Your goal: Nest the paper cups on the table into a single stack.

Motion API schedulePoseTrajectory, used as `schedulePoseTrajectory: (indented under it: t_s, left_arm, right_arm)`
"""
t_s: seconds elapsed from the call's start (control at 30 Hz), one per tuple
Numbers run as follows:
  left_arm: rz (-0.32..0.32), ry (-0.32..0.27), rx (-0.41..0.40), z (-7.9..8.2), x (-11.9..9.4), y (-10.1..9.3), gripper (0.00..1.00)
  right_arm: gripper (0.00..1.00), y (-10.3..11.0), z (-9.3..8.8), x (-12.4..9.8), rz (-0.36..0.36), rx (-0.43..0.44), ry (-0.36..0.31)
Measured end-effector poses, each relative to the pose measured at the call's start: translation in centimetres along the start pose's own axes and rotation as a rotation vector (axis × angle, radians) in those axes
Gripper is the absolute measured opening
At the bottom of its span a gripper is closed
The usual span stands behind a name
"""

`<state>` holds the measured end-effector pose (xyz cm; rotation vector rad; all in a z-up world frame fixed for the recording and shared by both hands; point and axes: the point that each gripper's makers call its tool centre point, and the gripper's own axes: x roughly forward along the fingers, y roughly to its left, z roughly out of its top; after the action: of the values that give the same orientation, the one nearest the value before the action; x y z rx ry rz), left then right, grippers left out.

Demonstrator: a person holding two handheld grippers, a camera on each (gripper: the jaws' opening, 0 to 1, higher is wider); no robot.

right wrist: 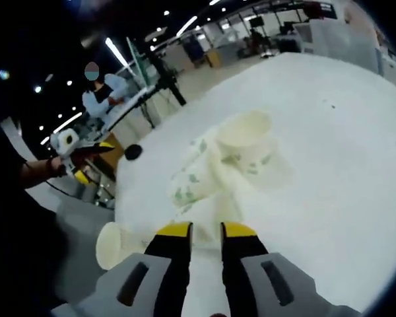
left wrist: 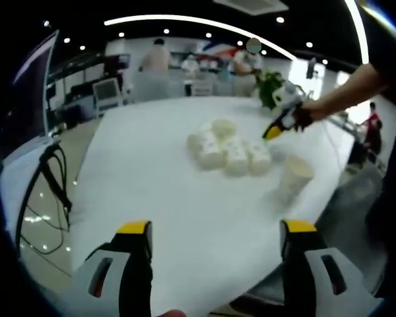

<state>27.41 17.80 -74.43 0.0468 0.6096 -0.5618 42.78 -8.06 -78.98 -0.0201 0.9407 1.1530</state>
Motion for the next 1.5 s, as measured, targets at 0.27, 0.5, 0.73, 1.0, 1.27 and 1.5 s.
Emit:
schedulePoseTrajectory:
  t_s: [0.27,0.5,0.73,1.0,1.27,1.5]
  left_arm:
    - [0.004,0.006,0.001,-0.2,0.1,0.0,0.78]
    - [0.005,0.005,-0.002,-0.2,0.0,-0.2,0.78]
    - [0.003,0.011,0.001,-0.4,0.0,-0.3,0.78]
    - [-0.004,0.02,0.019,-0.4,0.1,-0.7,0.78]
    - [-0.006,0.018,0.021,-0.2,0.1,-0.8,0.78]
    - [-0.003,0.021,0.022,-0.2,0.0,-0.6,0.78]
  right_arm:
    - [0.09,-0.1,0.0,0.0,0.018,0.036,-0.013]
    - [0.06,0.0,-0.3,-0.2,0.034,0.061,-0.014]
    - [0.01,0.4,-0.8,-0.6,0.055,0.073,-0.017]
    - [0.0,0.5,-1.3,-1.3,0.067,0.087,-0.024]
    - [0.02,0.6,-1.2,-1.2,0.067,0.093,-0.025]
    - [0.03,0.7,-1.3,-0.6,0.075,0.1,-0.01]
